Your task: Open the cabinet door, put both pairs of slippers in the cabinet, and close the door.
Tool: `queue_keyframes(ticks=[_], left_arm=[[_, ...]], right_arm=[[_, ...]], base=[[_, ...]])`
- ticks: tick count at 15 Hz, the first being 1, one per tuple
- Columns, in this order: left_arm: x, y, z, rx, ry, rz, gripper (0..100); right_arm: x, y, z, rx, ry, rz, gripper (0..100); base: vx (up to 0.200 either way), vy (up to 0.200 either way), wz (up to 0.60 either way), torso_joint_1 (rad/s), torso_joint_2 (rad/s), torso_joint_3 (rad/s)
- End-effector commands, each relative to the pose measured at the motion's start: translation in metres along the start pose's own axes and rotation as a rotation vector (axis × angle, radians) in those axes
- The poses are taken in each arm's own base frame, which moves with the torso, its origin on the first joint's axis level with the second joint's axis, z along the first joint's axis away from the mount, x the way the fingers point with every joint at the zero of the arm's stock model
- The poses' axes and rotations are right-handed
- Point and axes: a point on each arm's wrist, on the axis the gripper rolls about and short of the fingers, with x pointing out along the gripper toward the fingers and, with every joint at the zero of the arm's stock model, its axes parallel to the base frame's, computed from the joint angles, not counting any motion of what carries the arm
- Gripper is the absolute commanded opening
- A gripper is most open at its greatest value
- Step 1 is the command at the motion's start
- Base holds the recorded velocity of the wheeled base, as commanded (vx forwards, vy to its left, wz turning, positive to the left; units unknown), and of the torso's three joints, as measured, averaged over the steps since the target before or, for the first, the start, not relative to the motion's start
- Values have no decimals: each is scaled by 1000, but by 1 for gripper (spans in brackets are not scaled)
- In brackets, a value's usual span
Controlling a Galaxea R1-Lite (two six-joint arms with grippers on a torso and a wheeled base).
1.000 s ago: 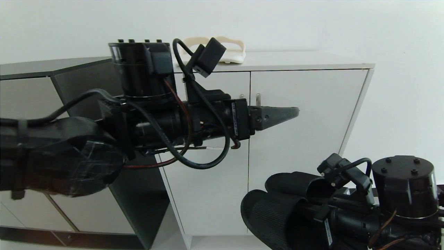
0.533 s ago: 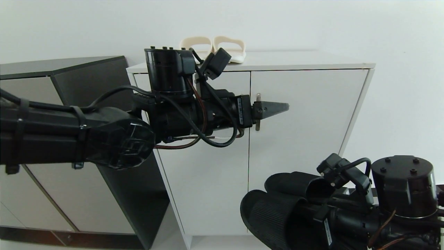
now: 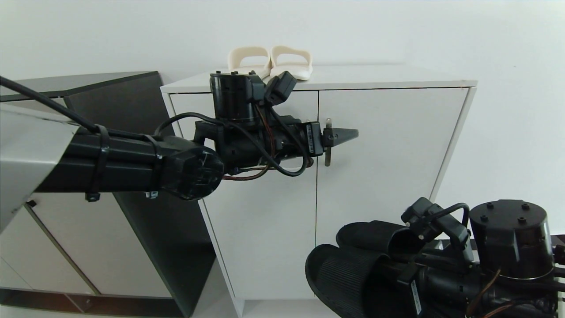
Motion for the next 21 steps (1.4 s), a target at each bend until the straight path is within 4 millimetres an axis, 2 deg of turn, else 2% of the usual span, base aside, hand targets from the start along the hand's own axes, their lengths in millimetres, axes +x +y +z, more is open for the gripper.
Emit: queue_keyframes(ticks=[1, 8, 9, 13, 14, 17, 21], left_arm=[[7, 7, -5, -6, 8, 16, 100], [16, 10, -5, -13, 24, 17, 100], [16, 9, -5, -12, 23, 17, 0], [7, 2, -4, -13, 28, 12, 0], [-1, -2, -3, -14, 32, 10, 0], [-25, -28, -6, -14, 52, -24, 0], [-43, -51, -12, -4, 67, -29, 0]], right_arm=[[2, 0, 0, 0, 4, 0, 0], [2, 0, -2, 0, 11, -1, 0], [2, 0, -2, 0, 11, -1, 0], [-6, 3, -6, -9, 21, 68, 0], [-6, 3, -8, -23, 22, 73, 0], [-11, 4, -12, -47, 29, 134, 0], [-13, 4, -12, -51, 26, 140, 0]], base=[[0, 0, 0, 0, 0, 0], [0, 0, 0, 0, 0, 0], [0, 0, 0, 0, 0, 0], [0, 0, 0, 0, 0, 0], [0, 0, 0, 0, 0, 0], [0, 0, 0, 0, 0, 0], [0, 0, 0, 0, 0, 0]])
